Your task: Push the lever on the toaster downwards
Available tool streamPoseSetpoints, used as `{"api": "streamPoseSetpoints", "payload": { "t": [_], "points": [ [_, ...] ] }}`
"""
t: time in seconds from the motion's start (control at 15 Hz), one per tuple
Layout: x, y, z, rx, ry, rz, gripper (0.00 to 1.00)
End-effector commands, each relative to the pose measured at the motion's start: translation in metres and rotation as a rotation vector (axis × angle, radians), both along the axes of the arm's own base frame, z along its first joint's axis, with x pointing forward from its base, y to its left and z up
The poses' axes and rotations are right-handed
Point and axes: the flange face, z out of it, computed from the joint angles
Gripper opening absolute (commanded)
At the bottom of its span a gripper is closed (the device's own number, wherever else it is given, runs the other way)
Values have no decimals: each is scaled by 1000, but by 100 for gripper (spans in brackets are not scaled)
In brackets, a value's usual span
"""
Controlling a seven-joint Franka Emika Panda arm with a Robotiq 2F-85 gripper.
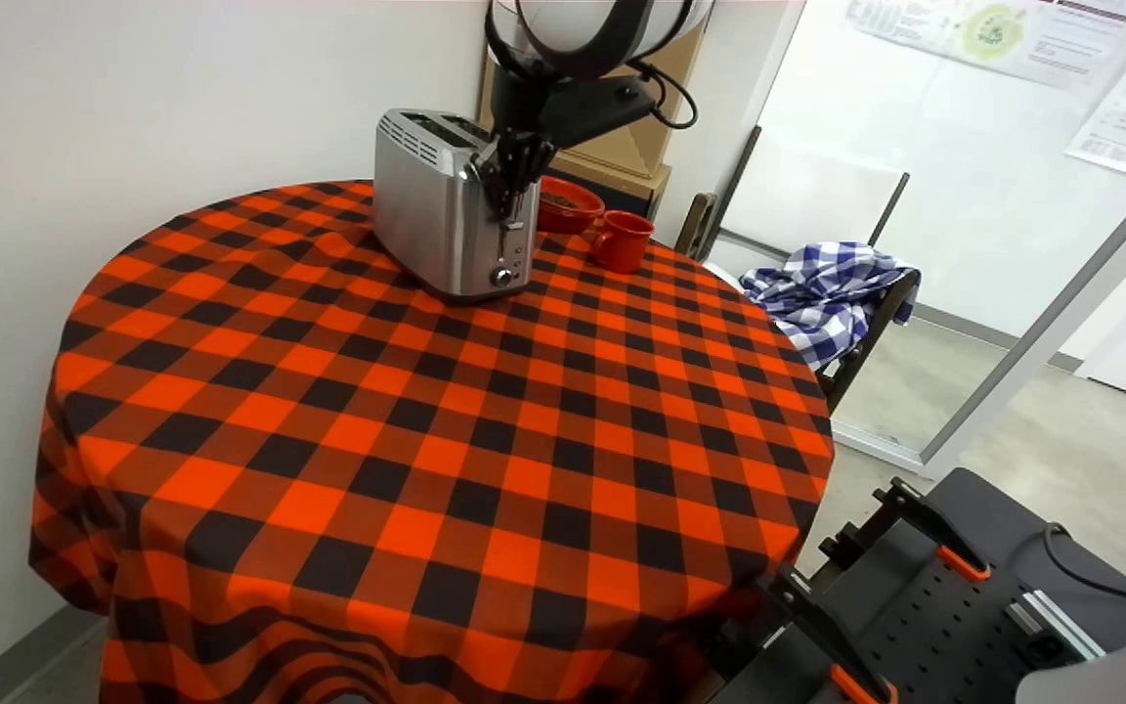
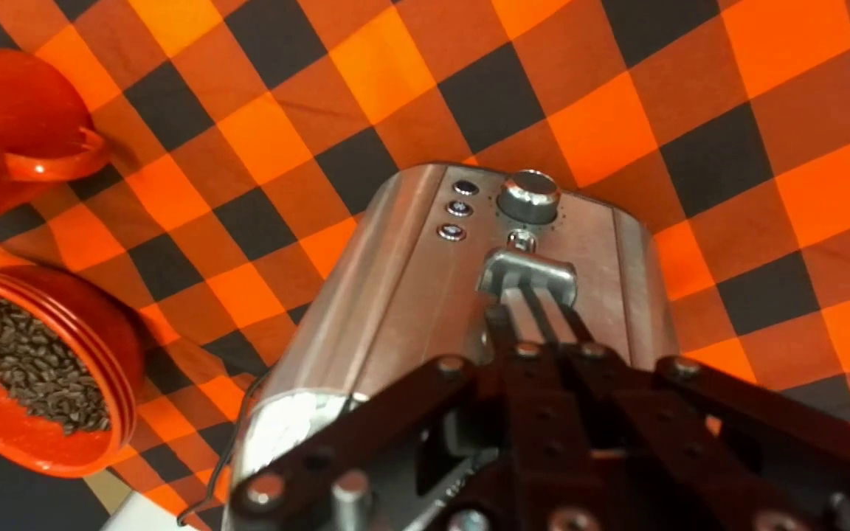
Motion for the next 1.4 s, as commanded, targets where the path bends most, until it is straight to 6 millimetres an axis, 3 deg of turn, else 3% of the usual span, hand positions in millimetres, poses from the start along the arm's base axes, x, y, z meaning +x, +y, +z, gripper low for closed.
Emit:
{"api": "streamPoseSetpoints", "payload": {
  "t": [0.0, 1.0, 1.33],
  "points": [
    [7, 11, -19, -46, 1, 14, 0],
    [-2, 15, -71, -79, 92, 39, 0],
    [-1, 6, -76, -42, 134, 5, 0]
  ]
}}
